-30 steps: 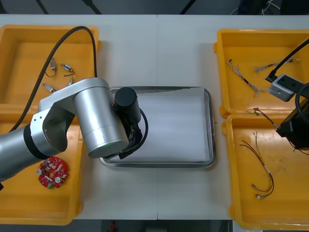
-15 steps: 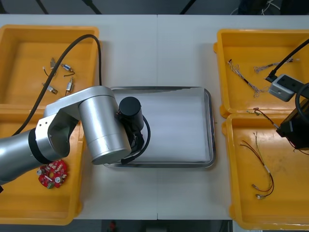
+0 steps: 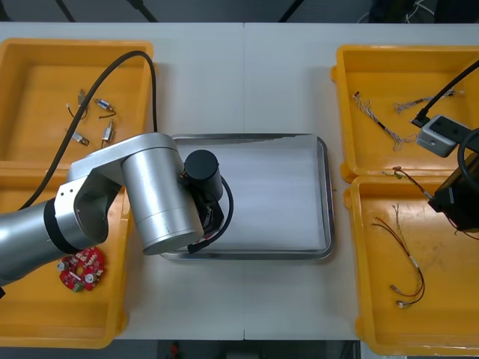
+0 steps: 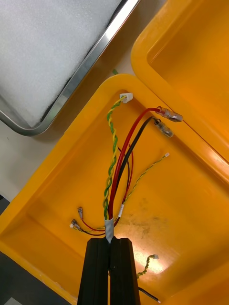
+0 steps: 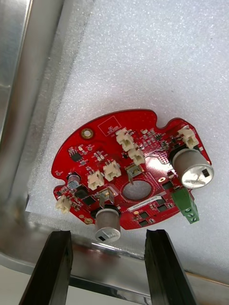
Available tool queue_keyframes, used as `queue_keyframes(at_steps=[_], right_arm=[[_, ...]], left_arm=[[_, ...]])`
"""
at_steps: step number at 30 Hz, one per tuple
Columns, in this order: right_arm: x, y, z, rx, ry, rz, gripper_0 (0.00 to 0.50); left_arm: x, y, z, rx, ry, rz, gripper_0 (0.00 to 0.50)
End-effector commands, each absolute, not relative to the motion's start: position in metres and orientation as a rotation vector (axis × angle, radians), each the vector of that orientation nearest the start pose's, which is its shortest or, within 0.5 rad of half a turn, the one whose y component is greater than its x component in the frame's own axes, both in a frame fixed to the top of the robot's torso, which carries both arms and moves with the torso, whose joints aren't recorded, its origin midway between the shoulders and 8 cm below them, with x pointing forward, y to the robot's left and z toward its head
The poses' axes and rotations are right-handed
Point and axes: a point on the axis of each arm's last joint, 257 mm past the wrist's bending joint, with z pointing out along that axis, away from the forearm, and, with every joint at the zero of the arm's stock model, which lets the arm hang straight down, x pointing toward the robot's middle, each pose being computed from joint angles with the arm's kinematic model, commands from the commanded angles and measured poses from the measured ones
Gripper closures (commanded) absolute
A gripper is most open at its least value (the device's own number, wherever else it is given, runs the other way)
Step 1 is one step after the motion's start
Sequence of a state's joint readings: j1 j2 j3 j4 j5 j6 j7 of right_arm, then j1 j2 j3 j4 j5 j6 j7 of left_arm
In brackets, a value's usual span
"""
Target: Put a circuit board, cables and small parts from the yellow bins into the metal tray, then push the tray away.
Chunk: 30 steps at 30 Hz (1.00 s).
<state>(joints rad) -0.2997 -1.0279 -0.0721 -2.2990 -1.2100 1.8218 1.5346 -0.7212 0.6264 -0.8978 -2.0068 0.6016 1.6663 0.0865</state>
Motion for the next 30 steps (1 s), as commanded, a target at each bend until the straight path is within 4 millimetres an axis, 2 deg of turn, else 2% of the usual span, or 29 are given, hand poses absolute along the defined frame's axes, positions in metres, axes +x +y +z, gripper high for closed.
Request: queue_keyframes(at_steps=[1, 5, 14, 17, 18, 22, 30], right_arm=[[0.355, -0.275, -0.129, -0.962, 2.540, -0.028, 0.500], [0.355, -0.275, -0.129, -0.962, 2.540, -0.028, 0.500], [0.355, -0.275, -0.129, -0.962, 2.540, -0.028, 0.500], [0.355, -0.275, -0.129, -0.962, 2.540, -0.028, 0.500], [0.355, -0.273, -0.139, -0.948, 2.564, 0.007, 0.500], [0.359, -0.269, -0.137, -0.958, 2.540, 0.009, 0.500], [0.365, -0.243, -0.135, -1.108, 2.447, -0.044, 0.500]], left_arm=[[0.397, 0.082, -0.246, -0.636, 2.634, -0.231, 0.026], [0.392, 0.087, -0.223, -0.631, 2.659, -0.241, 0.000], [0.389, 0.114, -0.157, -0.617, 2.675, -0.271, 0.000], [0.391, 0.129, -0.137, -0.619, 2.658, -0.281, 0.000], [0.392, 0.135, -0.129, -0.621, 2.650, -0.287, 0.000], [0.392, 0.156, -0.109, -0.644, 2.646, -0.289, 0.000], [0.397, 0.211, -0.065, -0.735, 2.666, -0.277, 0.000]])
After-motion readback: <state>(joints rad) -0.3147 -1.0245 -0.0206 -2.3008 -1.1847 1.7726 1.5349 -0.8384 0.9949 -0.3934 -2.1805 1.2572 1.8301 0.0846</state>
